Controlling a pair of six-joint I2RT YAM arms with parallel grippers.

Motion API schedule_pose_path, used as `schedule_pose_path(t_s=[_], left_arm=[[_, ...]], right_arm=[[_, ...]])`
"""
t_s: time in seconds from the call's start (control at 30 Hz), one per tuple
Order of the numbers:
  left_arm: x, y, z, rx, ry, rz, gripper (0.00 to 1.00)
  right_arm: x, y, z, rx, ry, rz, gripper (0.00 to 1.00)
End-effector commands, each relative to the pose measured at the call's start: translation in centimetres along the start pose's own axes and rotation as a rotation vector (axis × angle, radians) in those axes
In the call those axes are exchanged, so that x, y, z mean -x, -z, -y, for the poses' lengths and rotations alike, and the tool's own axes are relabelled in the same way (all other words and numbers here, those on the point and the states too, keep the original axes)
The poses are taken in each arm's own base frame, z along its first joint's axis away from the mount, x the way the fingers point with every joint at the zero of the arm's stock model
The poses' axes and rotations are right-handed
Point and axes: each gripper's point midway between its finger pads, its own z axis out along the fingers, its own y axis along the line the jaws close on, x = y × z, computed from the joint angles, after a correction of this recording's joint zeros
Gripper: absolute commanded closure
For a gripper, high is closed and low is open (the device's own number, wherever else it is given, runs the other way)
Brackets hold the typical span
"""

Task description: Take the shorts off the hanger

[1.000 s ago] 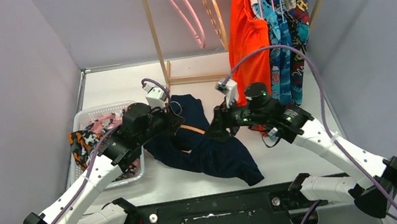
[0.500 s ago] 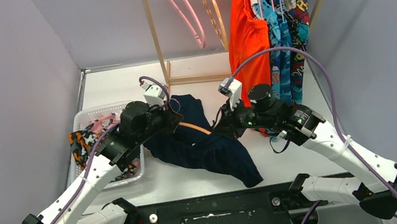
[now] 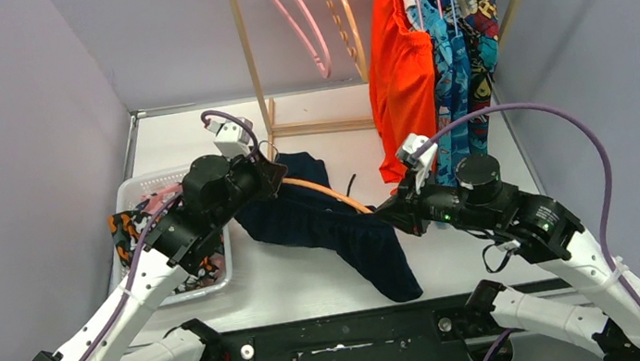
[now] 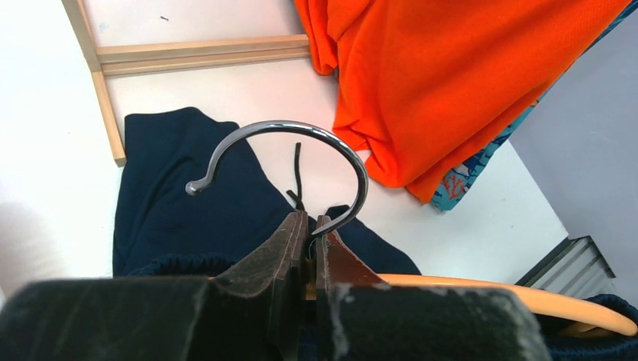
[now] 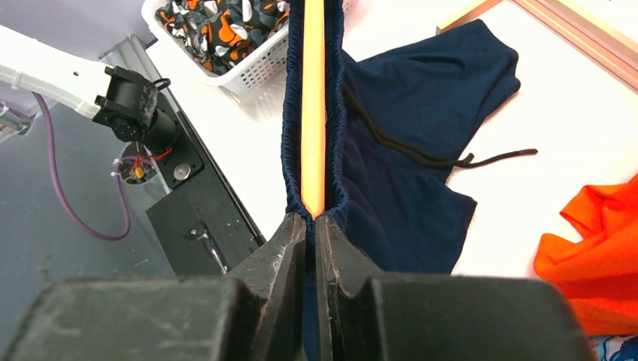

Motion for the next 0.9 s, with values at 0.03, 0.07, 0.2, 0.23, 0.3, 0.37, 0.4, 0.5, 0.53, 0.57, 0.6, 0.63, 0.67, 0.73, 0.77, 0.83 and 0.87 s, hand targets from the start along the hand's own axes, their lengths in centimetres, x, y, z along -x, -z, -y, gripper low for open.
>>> schedule_pose_path(t_s=[0.03, 0.07, 0.2, 0.23, 0.3, 0.37, 0.4, 0.5, 0.53, 0.57, 0.6, 0.63, 0.67, 0.73, 0.77, 0.83, 0.87], left_arm=[[5.6, 0.7, -0.5, 0.047, 0.095, 0.204, 1.00], [5.8, 0.8, -1.0, 0.084, 0.094, 0.200, 1.00], [7.5, 0.9, -2.2, 0.168, 0.063, 0.194, 1.00], [7.6, 1.0, -2.3, 0.176, 0.088, 0.200, 1.00], [7.5, 1.1, -2.9, 0.188, 0.150, 0.215, 1.00], [6.9, 1.0, -3.3, 0.188, 0.197, 0.214, 1.00], [6.8, 1.0, -3.6, 0.190, 0.208, 0.211, 1.00], [6.6, 0.8, -3.9, 0.191, 0.213, 0.198, 1.00], [6.6, 0.8, -4.0, 0.188, 0.214, 0.200, 1.00], [6.7, 0.8, -3.9, 0.176, 0.212, 0.202, 1.00], [6.7, 0.7, -3.8, 0.164, 0.212, 0.205, 1.00], [6.8, 0.7, -3.5, 0.148, 0.218, 0.206, 1.00], [6.8, 0.6, -3.3, 0.133, 0.221, 0.206, 1.00], [6.6, 0.4, -3.1, 0.114, 0.229, 0.199, 1.00], [6.4, 0.2, -2.9, 0.104, 0.233, 0.193, 1.00], [6.1, -0.1, -2.7, 0.090, 0.246, 0.183, 1.00], [5.9, -0.2, -2.7, 0.088, 0.266, 0.180, 1.00]], right_arm=[[-1.9, 0.3, 0.0, 0.007, -0.037, -0.042, 1.00], [-2.1, 0.2, 0.1, 0.000, -0.039, -0.047, 1.00], [-2.5, -0.3, 0.3, 0.001, -0.035, -0.039, 1.00], [-2.7, -0.5, 0.2, 0.014, -0.033, -0.043, 1.00], [-3.4, -0.6, 0.3, 0.014, -0.032, -0.070, 1.00], [-4.0, -0.4, 0.7, -0.010, -0.038, -0.086, 1.00], [-4.0, -0.3, 1.0, -0.025, -0.046, -0.082, 1.00], [-3.5, 0.1, 1.2, -0.037, -0.067, -0.048, 1.00], [-3.5, 0.3, 1.5, -0.051, -0.074, -0.045, 1.00], [-3.5, 0.4, 1.8, -0.061, -0.078, -0.043, 1.00], [-3.6, 0.5, 2.0, -0.067, -0.084, -0.043, 1.00], [-3.9, 0.6, 2.2, -0.078, -0.091, -0.047, 1.00], [-4.1, 0.7, 2.5, -0.088, -0.098, -0.052, 1.00], [-4.5, 0.7, 2.8, -0.091, -0.111, -0.059, 1.00], [-4.6, 0.7, 2.8, -0.087, -0.116, -0.057, 1.00], [-5.0, 0.3, 2.7, -0.062, -0.128, -0.064, 1.00], [-5.3, 0.1, 2.5, -0.045, -0.131, -0.074, 1.00]])
